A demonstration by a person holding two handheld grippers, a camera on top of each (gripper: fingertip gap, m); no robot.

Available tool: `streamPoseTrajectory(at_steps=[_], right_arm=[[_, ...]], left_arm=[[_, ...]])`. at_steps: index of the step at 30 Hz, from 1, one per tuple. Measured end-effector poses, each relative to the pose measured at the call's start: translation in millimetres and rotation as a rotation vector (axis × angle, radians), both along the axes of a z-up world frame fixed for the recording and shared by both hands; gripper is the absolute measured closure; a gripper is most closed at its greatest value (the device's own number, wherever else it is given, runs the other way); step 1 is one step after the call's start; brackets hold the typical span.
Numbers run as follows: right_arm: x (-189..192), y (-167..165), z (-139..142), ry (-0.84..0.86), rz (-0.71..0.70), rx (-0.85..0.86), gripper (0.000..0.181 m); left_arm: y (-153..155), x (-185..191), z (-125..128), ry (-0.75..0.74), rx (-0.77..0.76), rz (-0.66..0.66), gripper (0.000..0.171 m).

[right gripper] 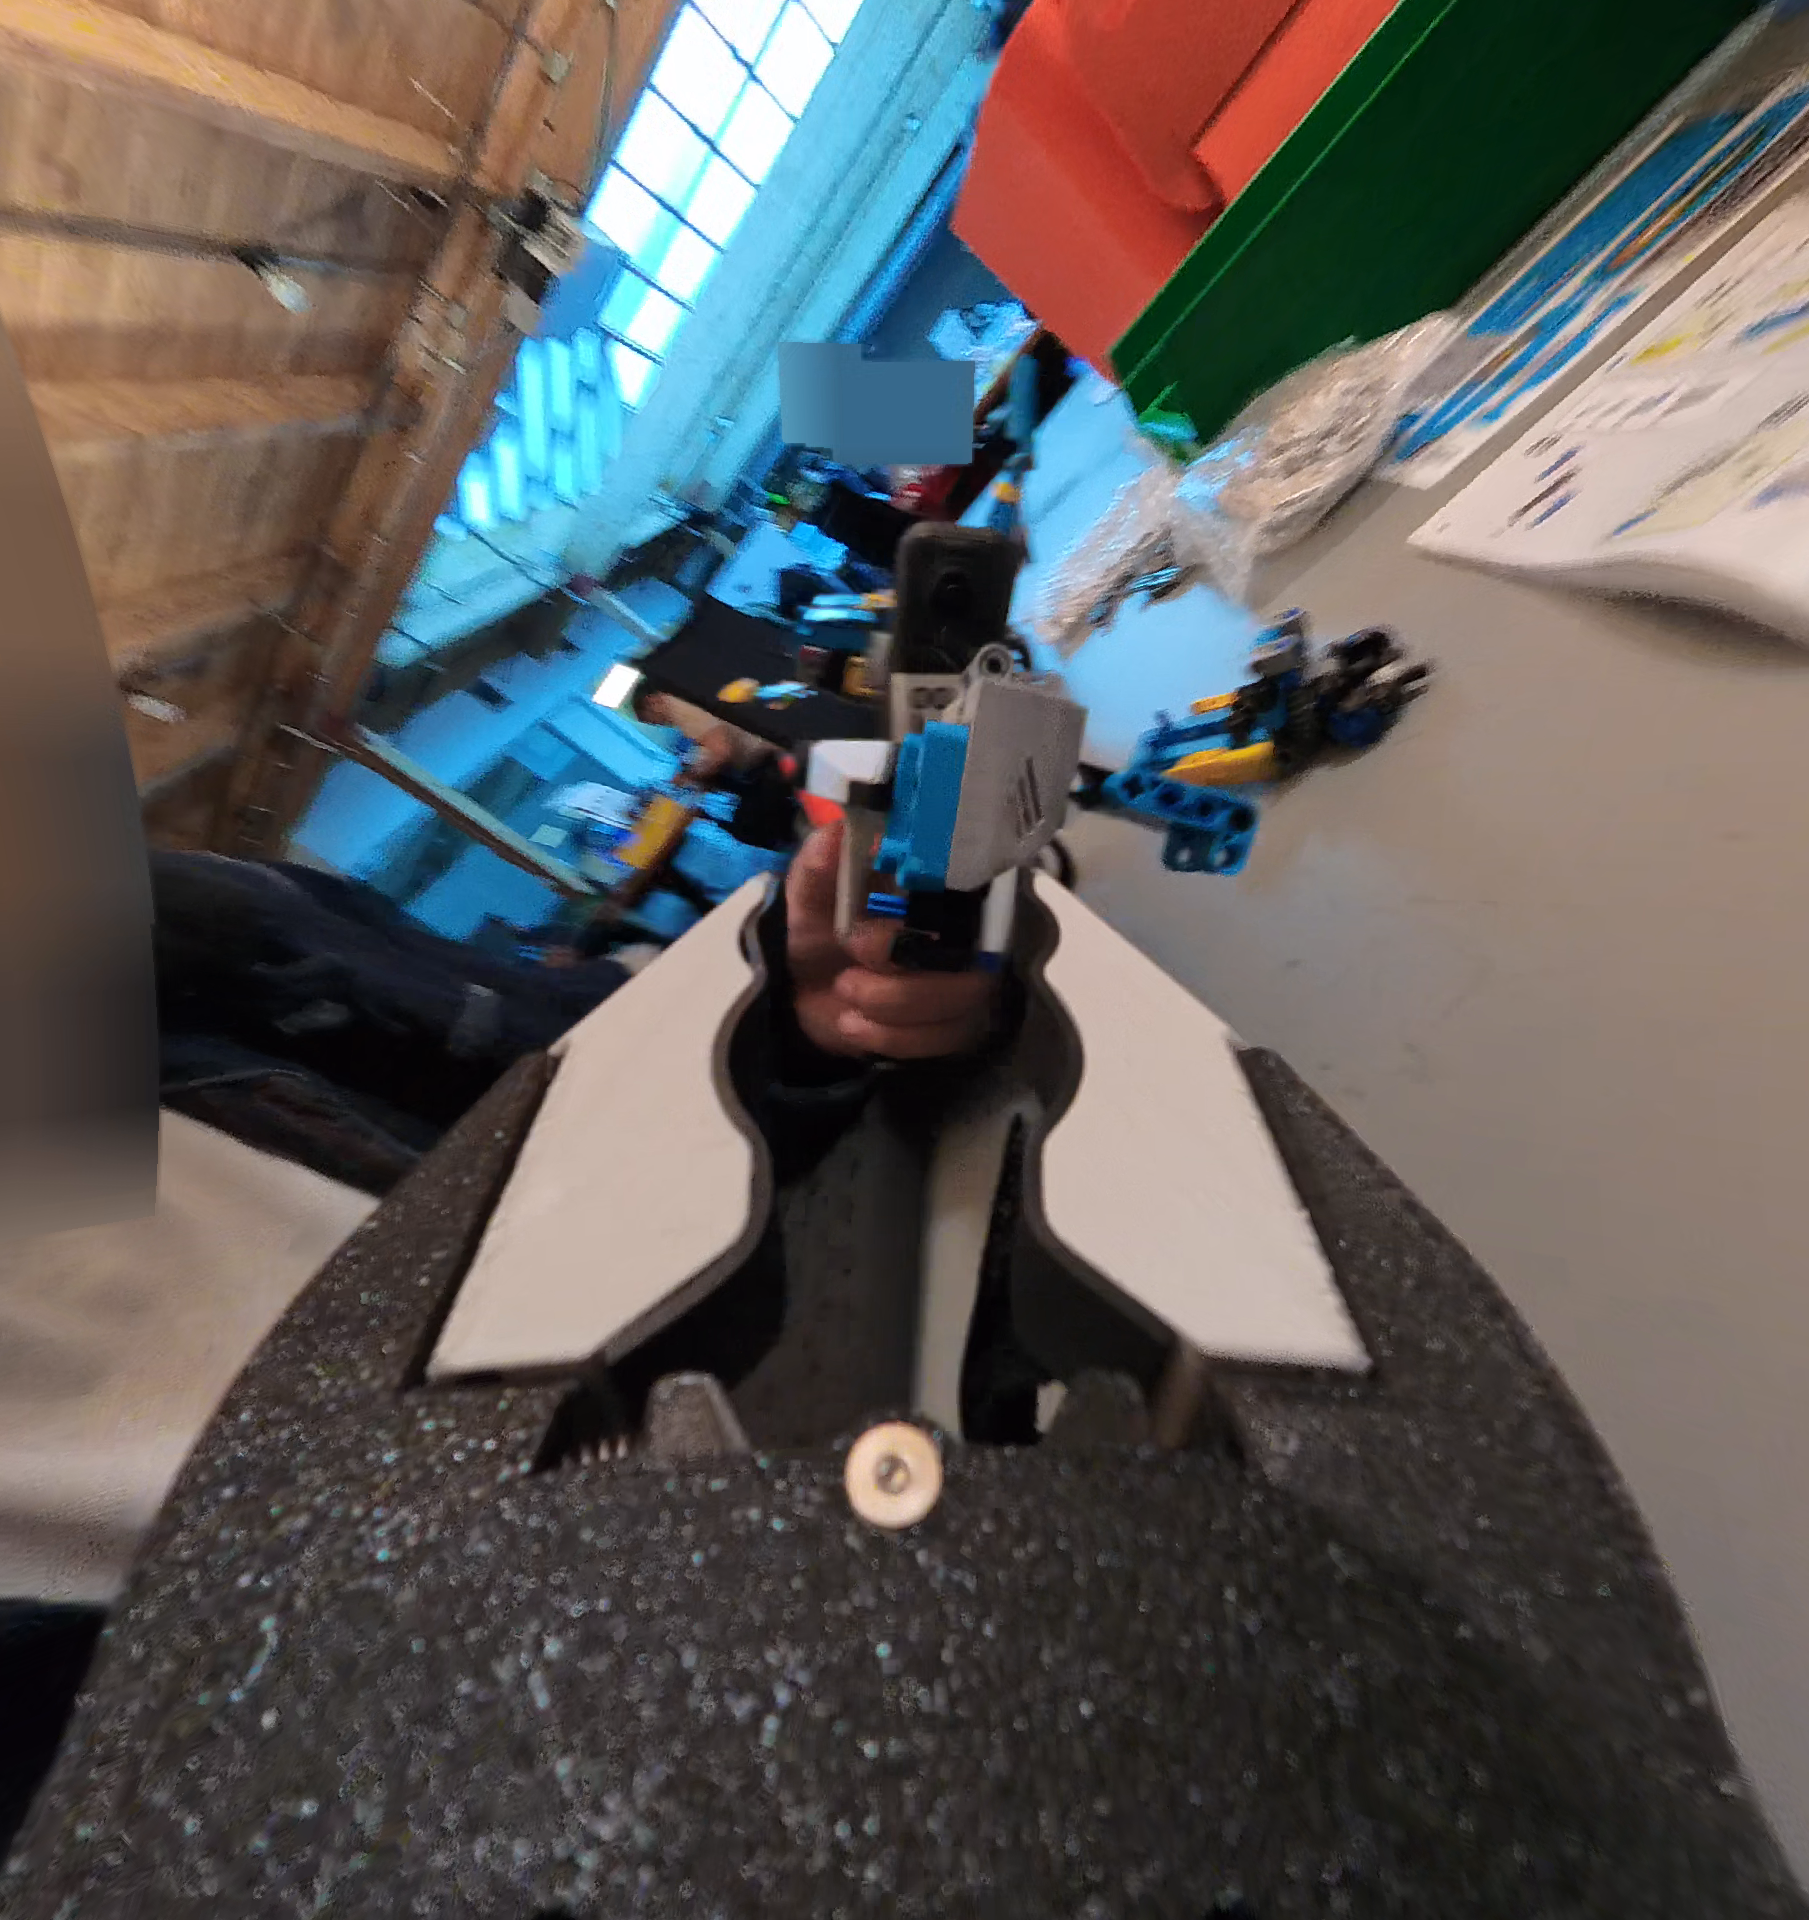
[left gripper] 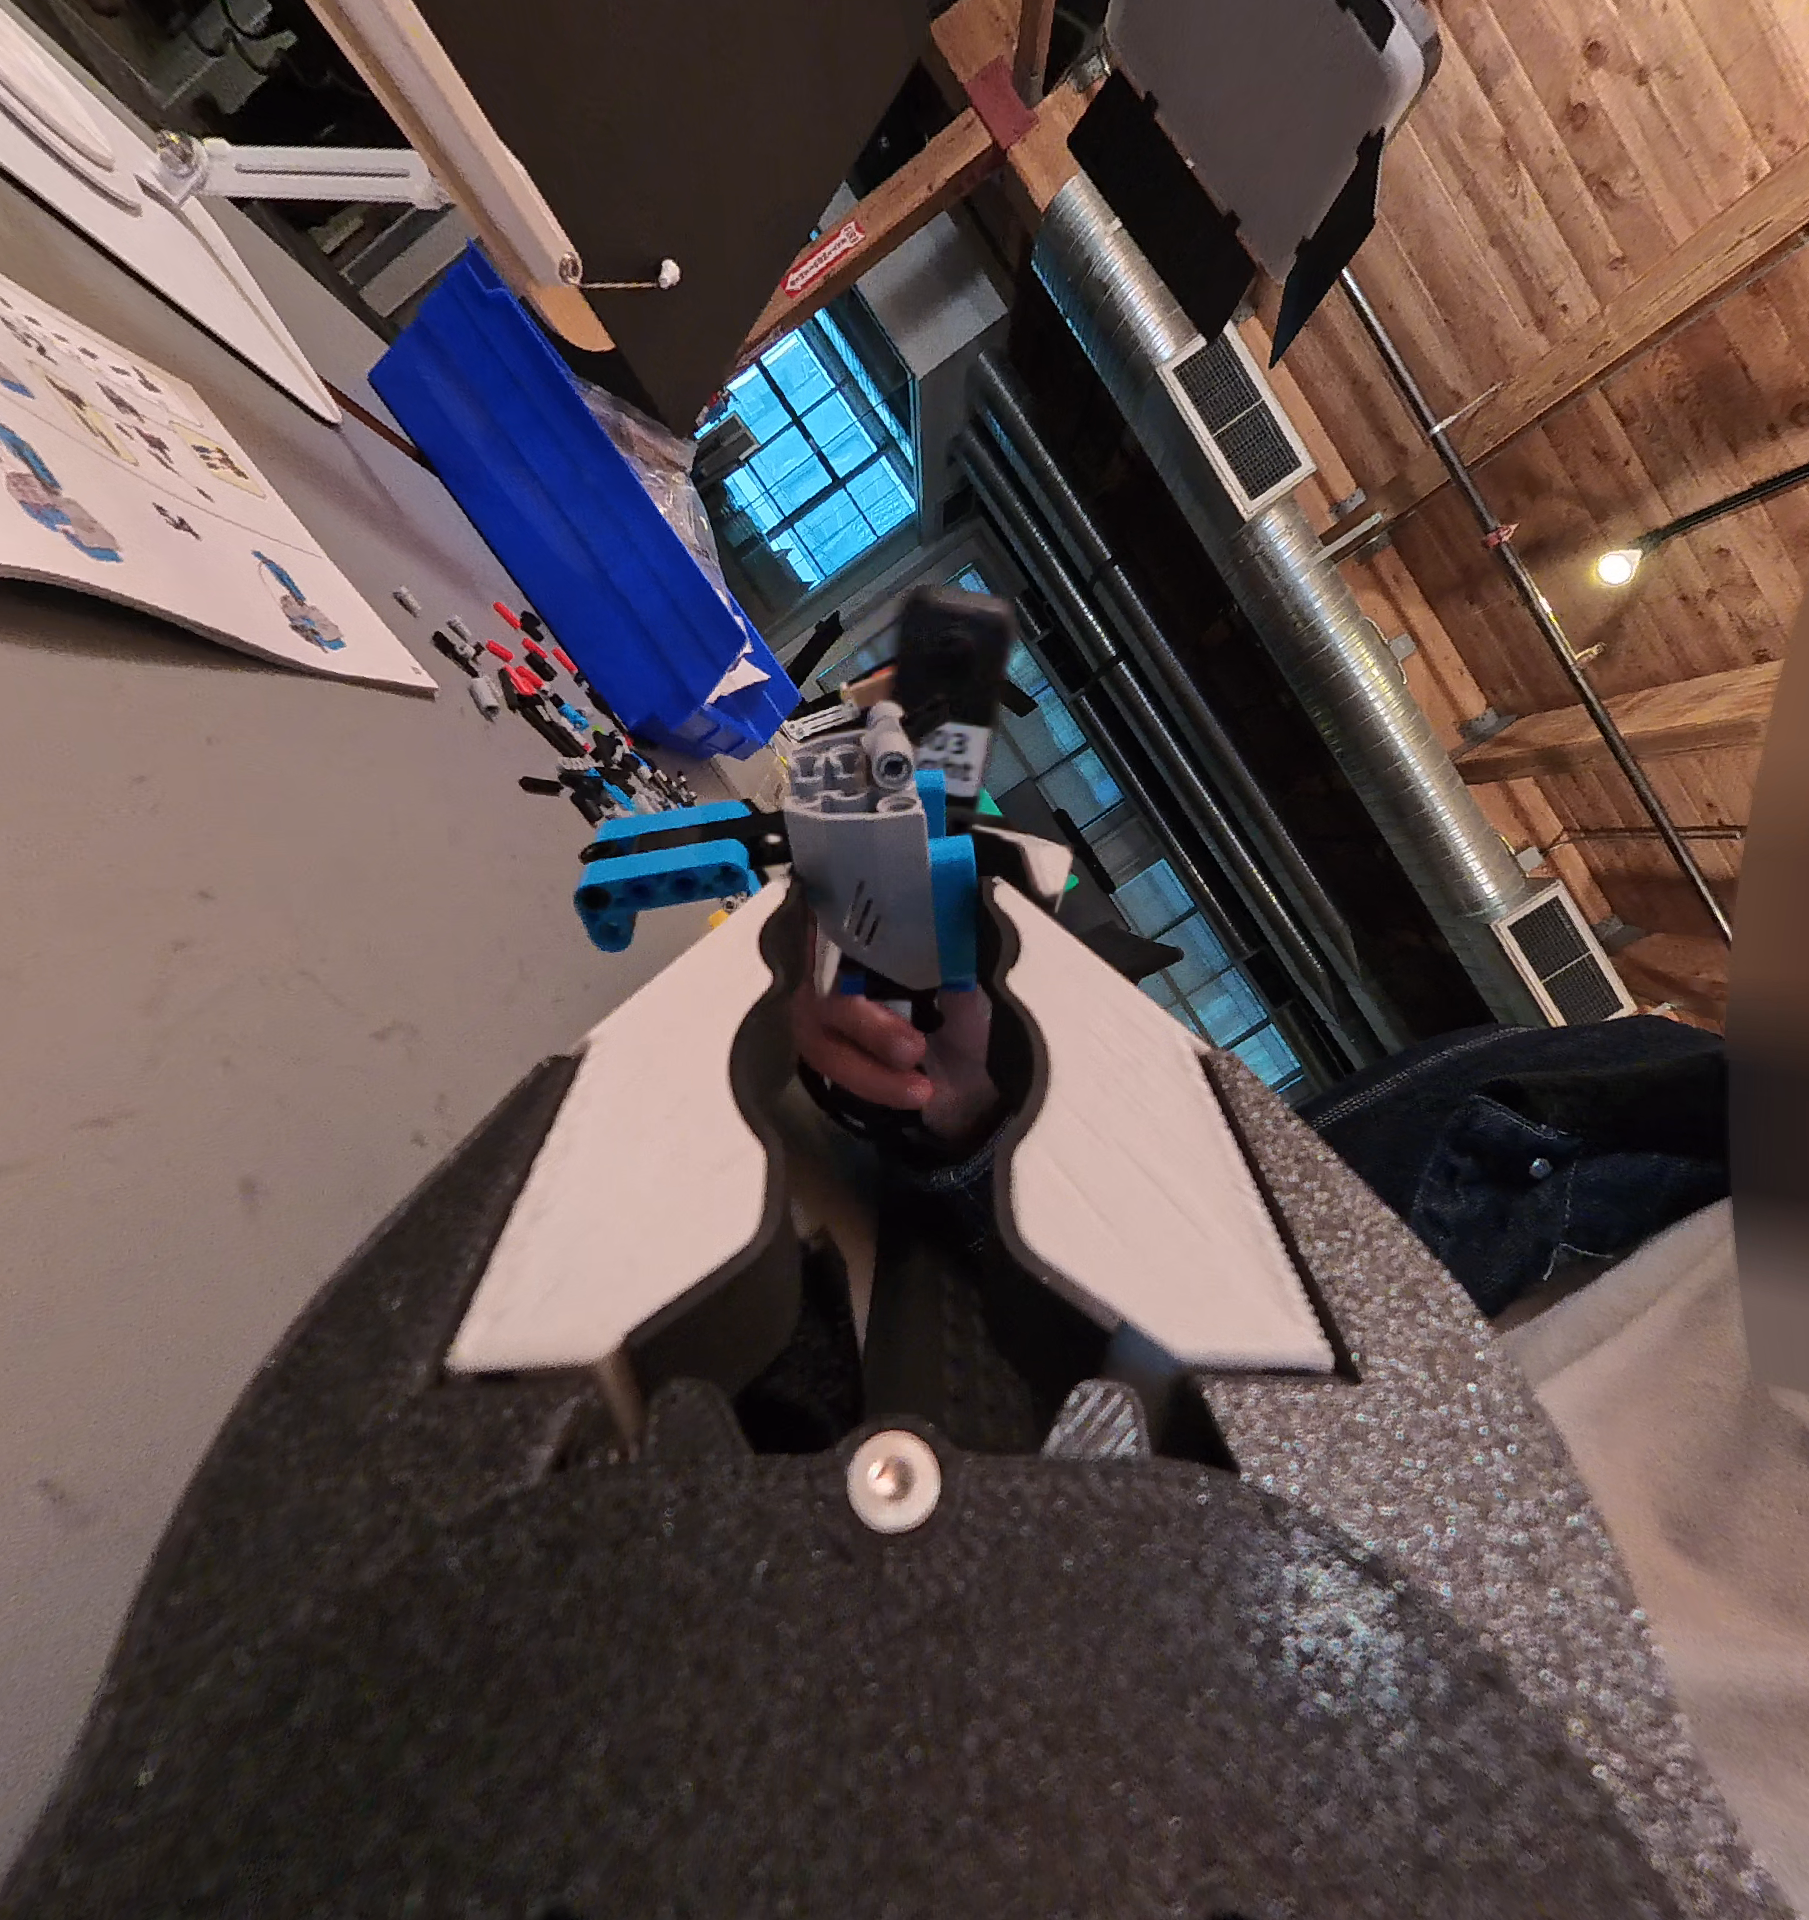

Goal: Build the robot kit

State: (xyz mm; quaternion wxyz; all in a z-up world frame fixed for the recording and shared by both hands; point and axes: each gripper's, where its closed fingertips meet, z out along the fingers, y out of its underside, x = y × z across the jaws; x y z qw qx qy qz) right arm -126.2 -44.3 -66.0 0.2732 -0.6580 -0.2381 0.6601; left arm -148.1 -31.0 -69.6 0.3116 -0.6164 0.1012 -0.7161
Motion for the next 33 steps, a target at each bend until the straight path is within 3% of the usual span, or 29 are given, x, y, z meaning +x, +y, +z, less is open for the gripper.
streamPoseTrajectory(at_steps=[3,6,8,12,19,25,33], right_arm=[[11.7,5.8,1.0,-0.223,-0.115,0.366,0.139],[4.3,-8.4,9.5,-0.480,-0.144,0.807,0.151],[-6.1,-17.0,-1.9,-0.633,-0.091,0.946,0.152],[-7.0,-21.4,-32.3,-0.771,-0.005,1.001,0.134],[-6.4,-15.4,-42.1,-0.977,-0.020,1.265,0.135],[-5.9,-12.2,-48.5,-1.026,-0.009,1.280,0.147],[-5.3,-12.8,-45.6,-1.006,-0.017,1.266,0.148]], left_arm=[[1.0,1.7,-5.7,0.038,-0.005,0.005,0.140],[-1.3,8.3,-14.9,0.118,0.009,-0.004,0.140],[-3.3,11.5,-17.9,0.149,0.021,-0.013,0.140],[-0.9,10.2,-22.0,0.152,-0.011,-0.010,0.140],[-8.4,17.7,-26.3,0.176,-0.016,-0.066,0.140],[-13.5,22.3,-26.4,0.182,-0.006,-0.097,0.140],[-15.0,22.3,-23.6,0.177,0.012,-0.100,0.140]])
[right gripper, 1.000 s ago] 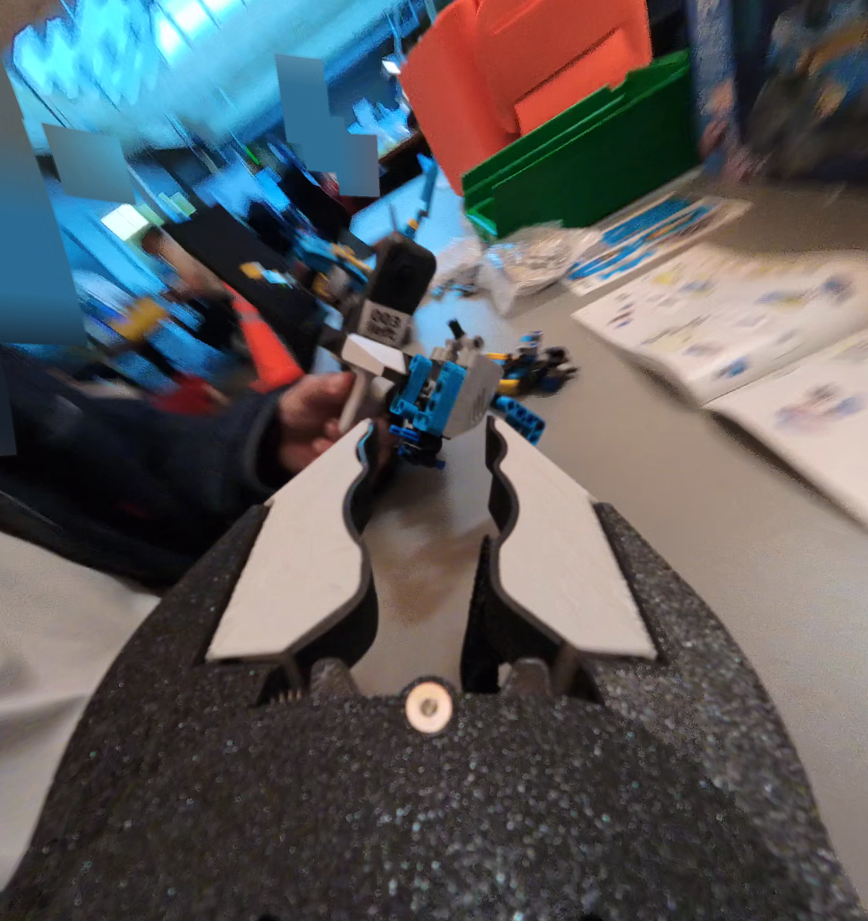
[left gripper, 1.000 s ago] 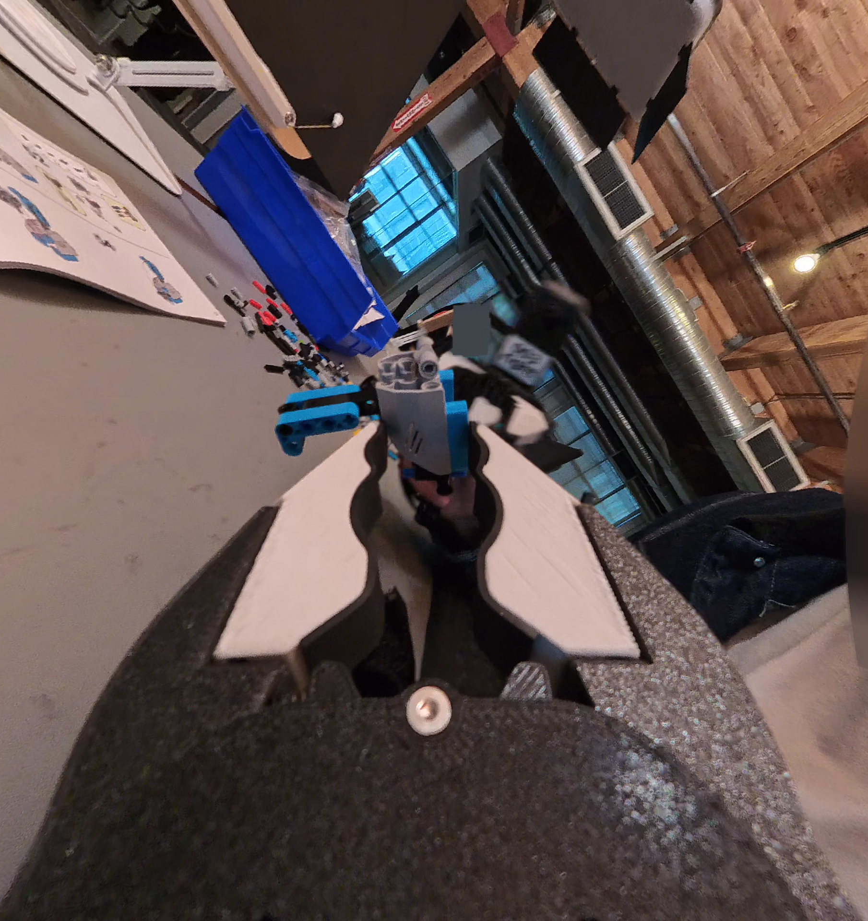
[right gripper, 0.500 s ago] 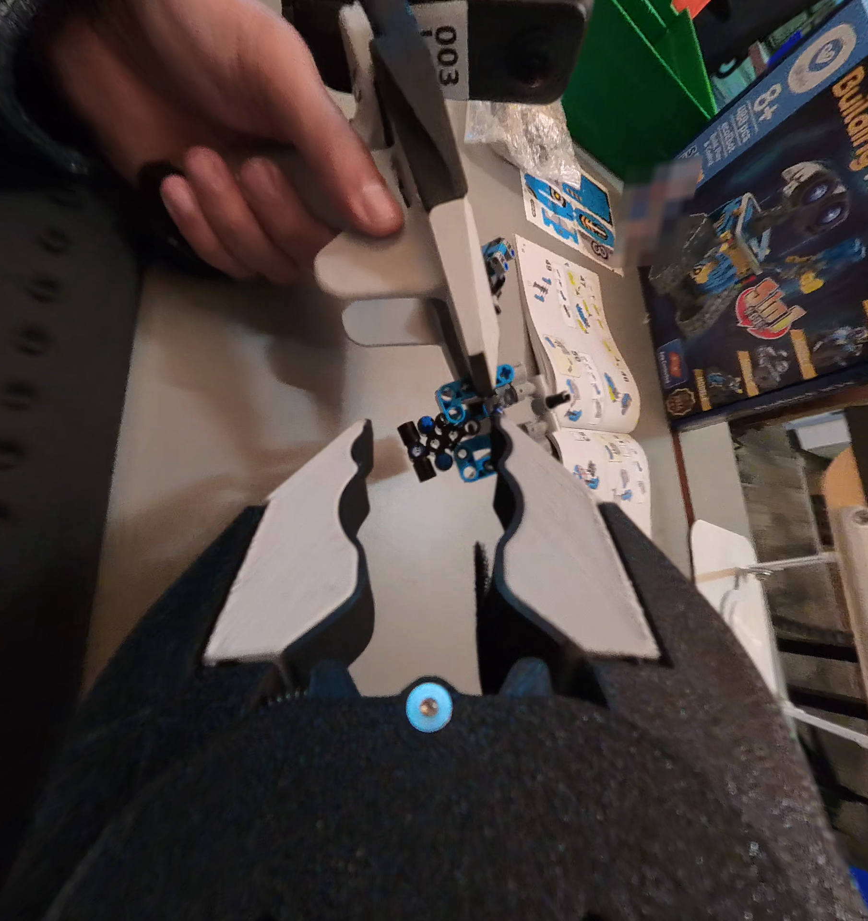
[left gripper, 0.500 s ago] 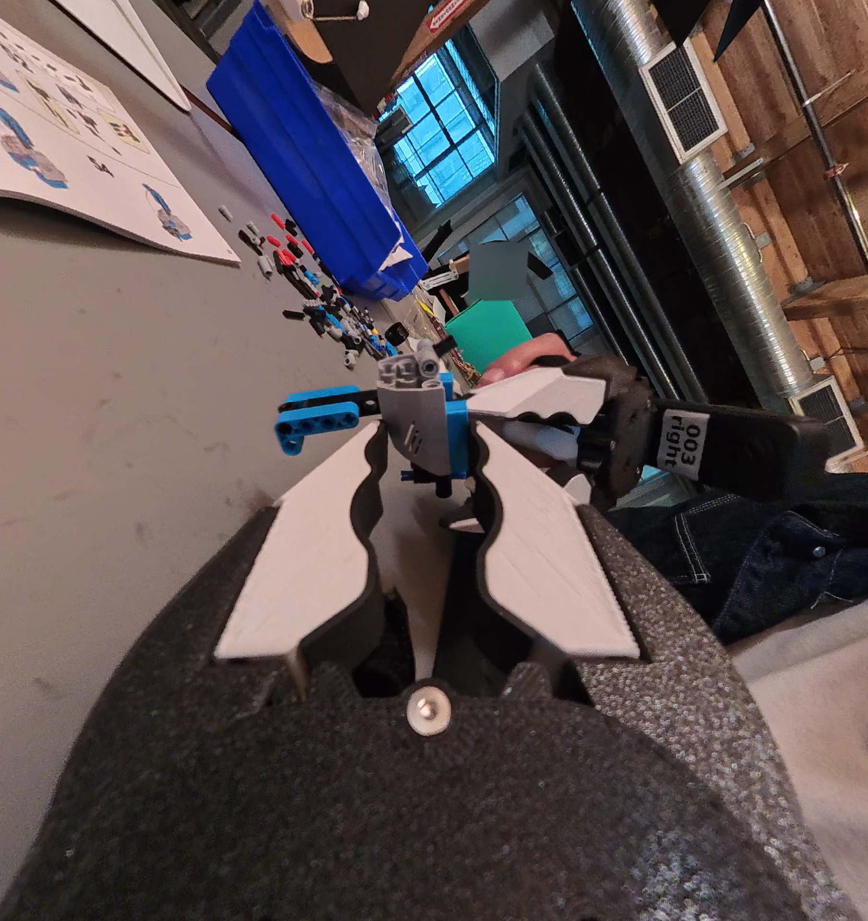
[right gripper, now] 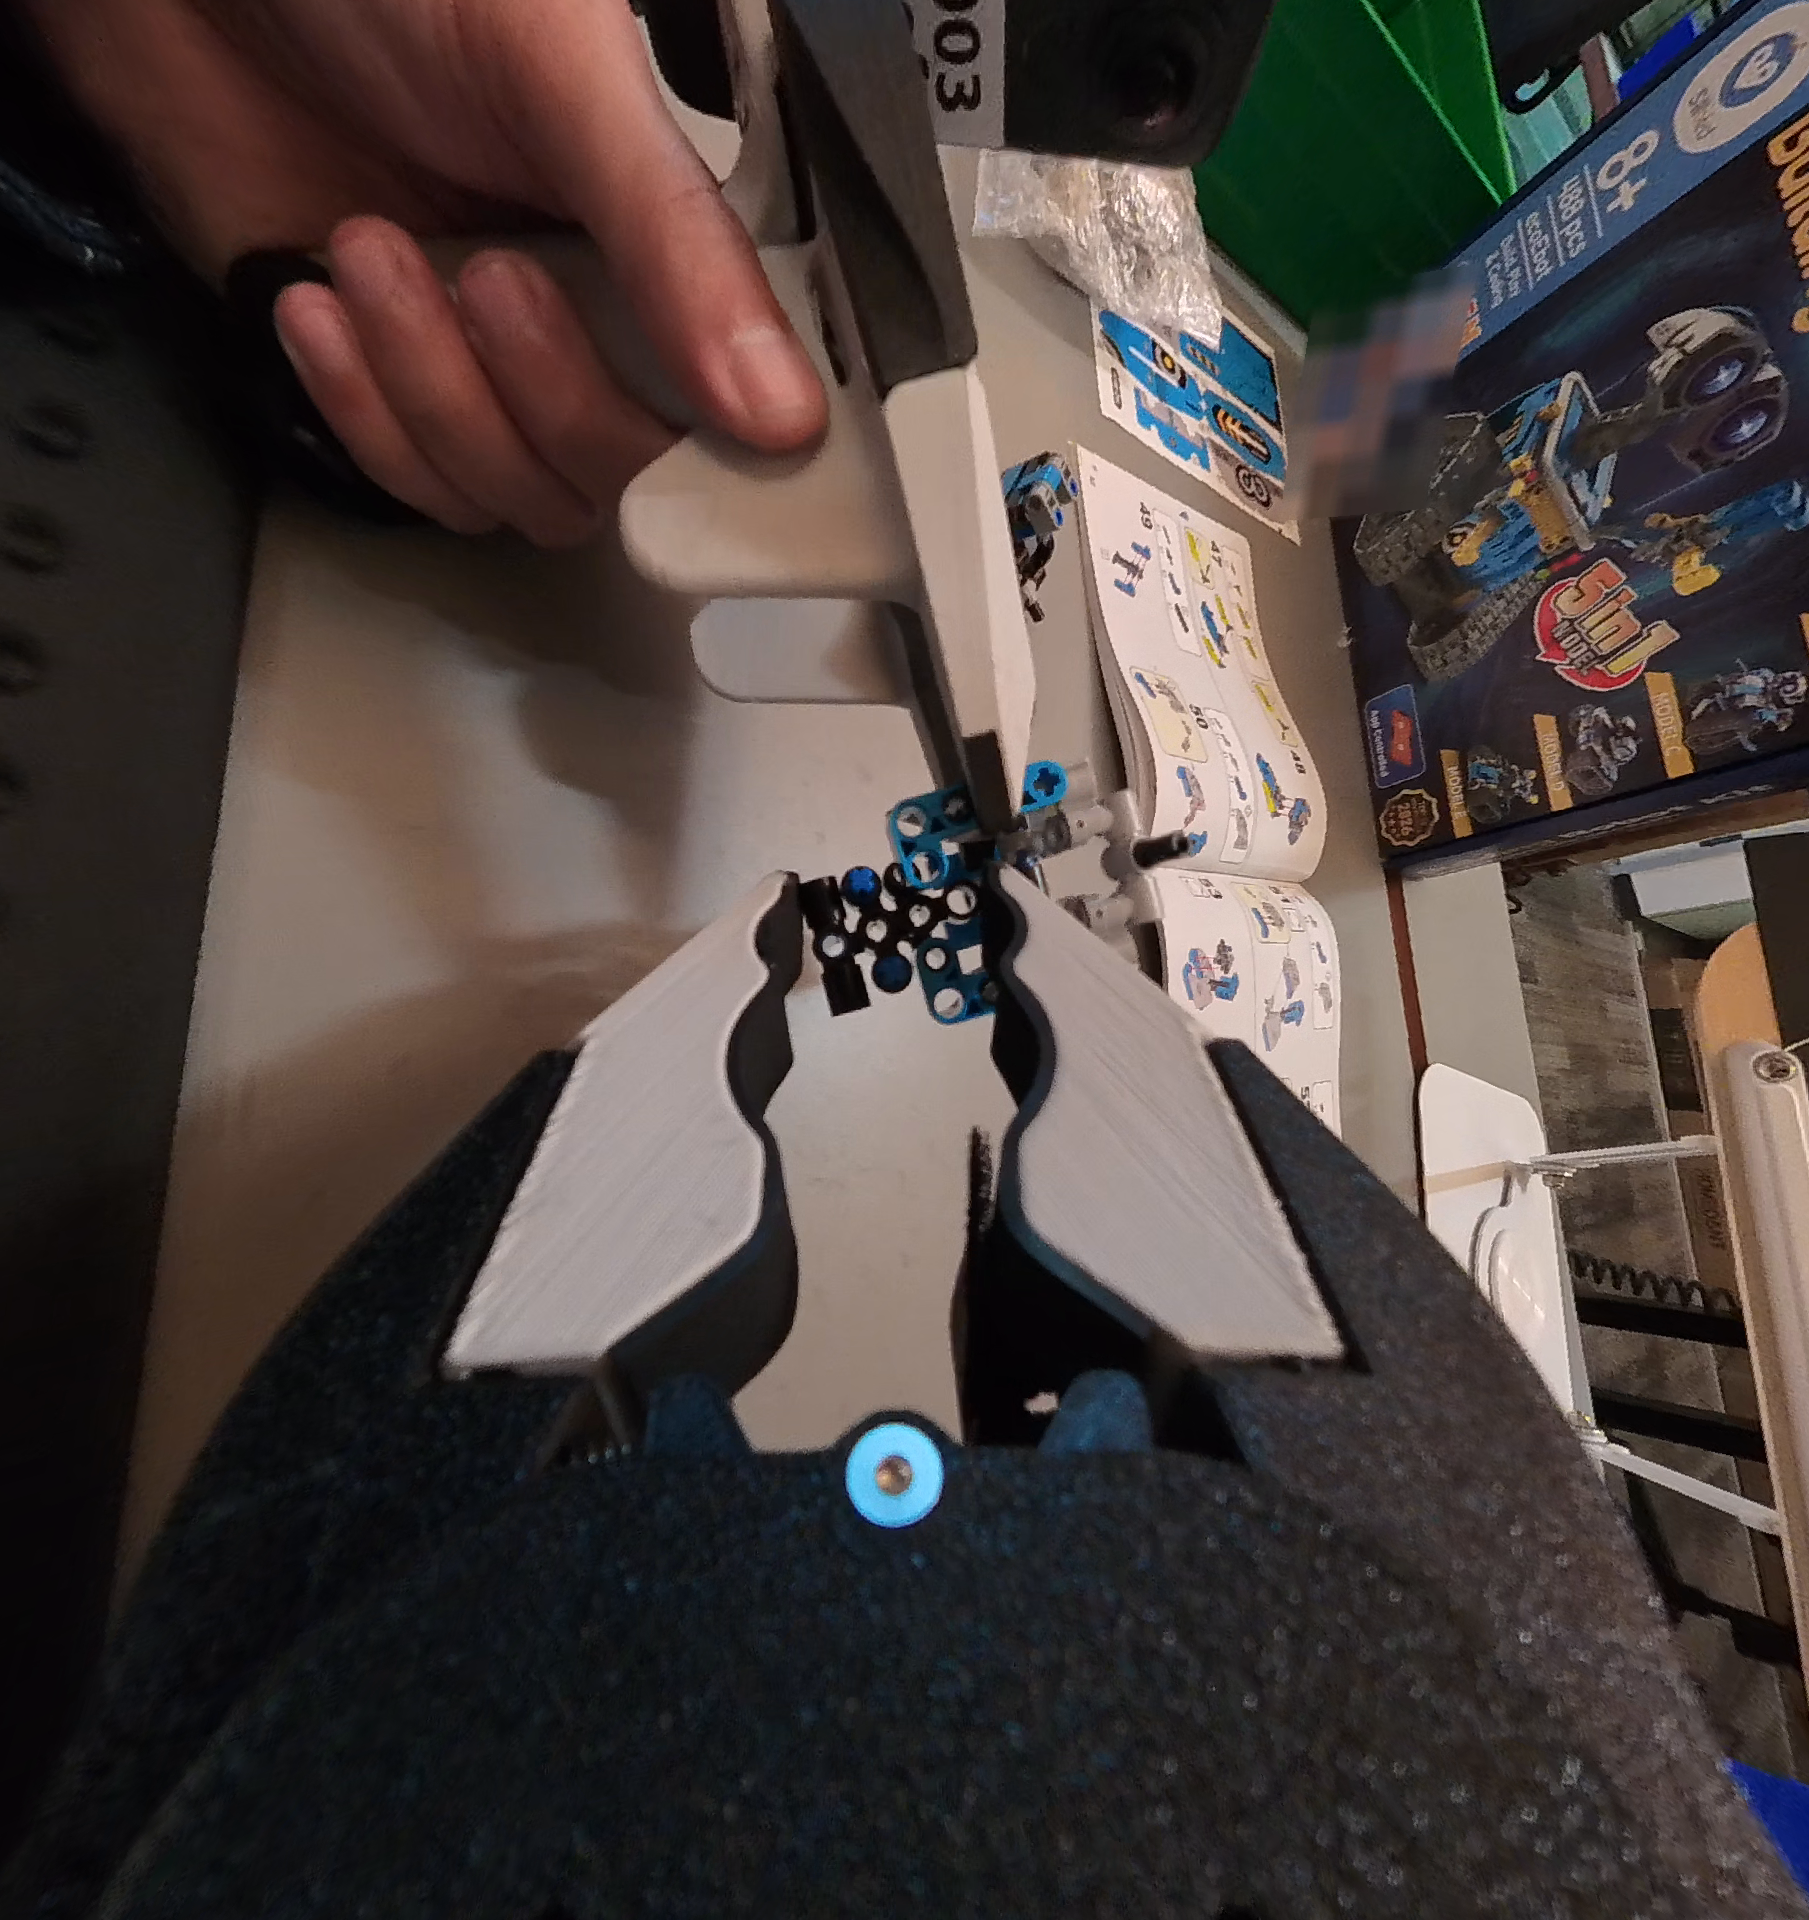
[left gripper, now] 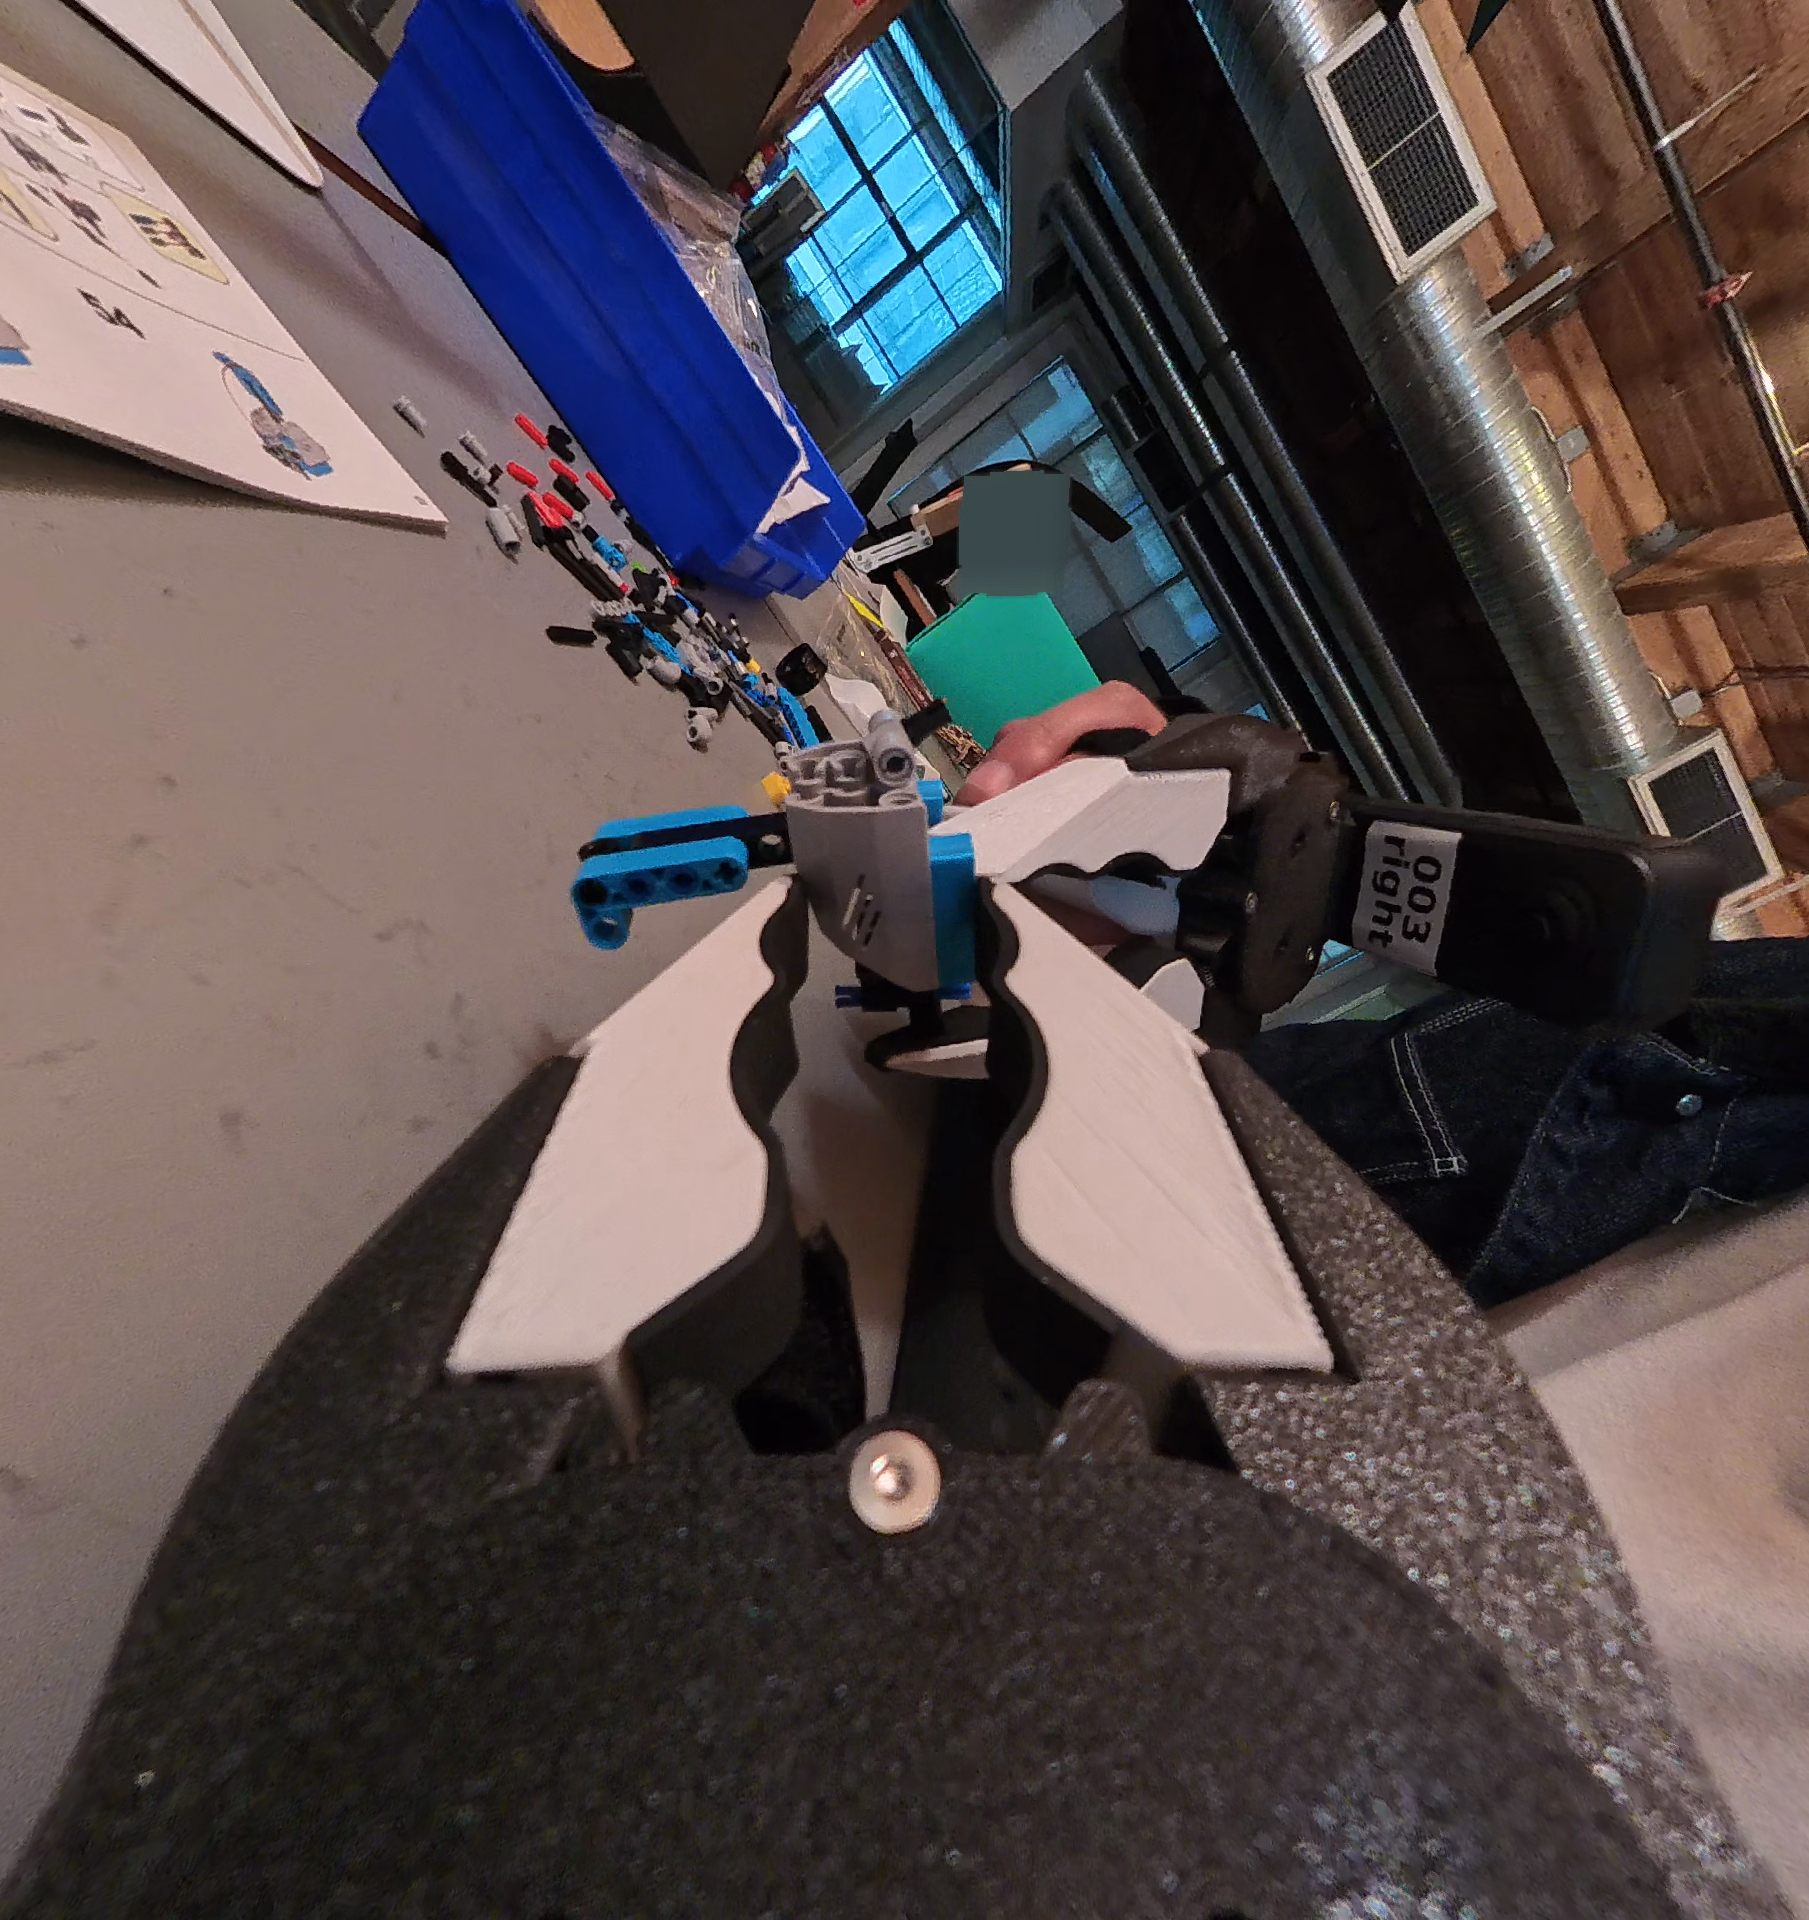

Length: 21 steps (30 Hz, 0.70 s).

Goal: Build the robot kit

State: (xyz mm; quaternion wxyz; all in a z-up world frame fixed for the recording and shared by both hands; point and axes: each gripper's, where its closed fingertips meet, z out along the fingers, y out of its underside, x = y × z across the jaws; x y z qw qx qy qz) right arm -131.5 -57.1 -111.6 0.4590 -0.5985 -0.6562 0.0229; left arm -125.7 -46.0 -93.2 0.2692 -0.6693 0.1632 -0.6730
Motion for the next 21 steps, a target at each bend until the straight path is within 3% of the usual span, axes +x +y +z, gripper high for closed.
streamPoseTrajectory(at_steps=[6,21], right_arm=[[1.9,-0.5,1.6,0.024,-0.007,-0.070,0.148],[2.1,-1.9,1.5,0.045,0.020,-0.053,0.148]], left_arm=[[-1.6,0.8,1.1,-0.006,0.002,-0.010,0.140],[-3.3,3.3,-0.6,0.009,0.009,-0.021,0.140]])
